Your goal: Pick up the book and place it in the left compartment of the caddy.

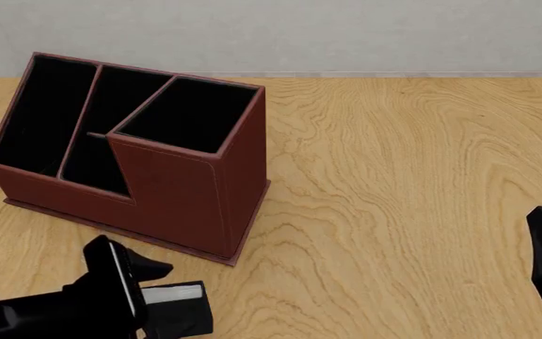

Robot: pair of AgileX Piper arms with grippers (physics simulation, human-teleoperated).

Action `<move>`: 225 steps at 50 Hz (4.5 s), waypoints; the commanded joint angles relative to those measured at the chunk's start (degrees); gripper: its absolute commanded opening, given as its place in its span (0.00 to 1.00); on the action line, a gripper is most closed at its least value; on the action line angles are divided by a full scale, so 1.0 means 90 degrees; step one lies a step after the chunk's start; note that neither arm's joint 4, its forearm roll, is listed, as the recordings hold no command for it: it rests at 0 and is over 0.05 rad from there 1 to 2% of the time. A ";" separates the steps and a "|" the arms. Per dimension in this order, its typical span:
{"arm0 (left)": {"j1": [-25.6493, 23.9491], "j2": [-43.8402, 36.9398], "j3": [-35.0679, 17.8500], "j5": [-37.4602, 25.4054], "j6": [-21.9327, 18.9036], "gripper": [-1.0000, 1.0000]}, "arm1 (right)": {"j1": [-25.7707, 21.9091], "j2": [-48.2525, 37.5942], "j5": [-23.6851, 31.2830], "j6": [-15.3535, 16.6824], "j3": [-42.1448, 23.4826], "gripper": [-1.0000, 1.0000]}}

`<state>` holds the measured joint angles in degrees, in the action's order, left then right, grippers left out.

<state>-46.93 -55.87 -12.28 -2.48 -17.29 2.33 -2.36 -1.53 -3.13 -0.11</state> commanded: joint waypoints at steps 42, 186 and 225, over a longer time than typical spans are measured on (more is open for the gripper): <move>-0.1491 0.1674 -0.0613 -0.1002 0.1543 0.00 | 0.0037 -0.0069 -0.0048 -0.0011 -0.0004 1.00; 0.5643 -0.0050 -0.4981 -0.2501 0.0429 0.00 | 0.0080 0.0039 0.0035 -0.0071 0.0006 1.00; 0.5707 -0.0970 -0.5872 -0.3251 0.0728 0.00 | 0.0072 0.0004 0.0023 -0.0102 0.0006 1.00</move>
<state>4.13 -62.95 -63.26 -30.51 -10.87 2.99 -2.18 -1.23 -3.98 -0.05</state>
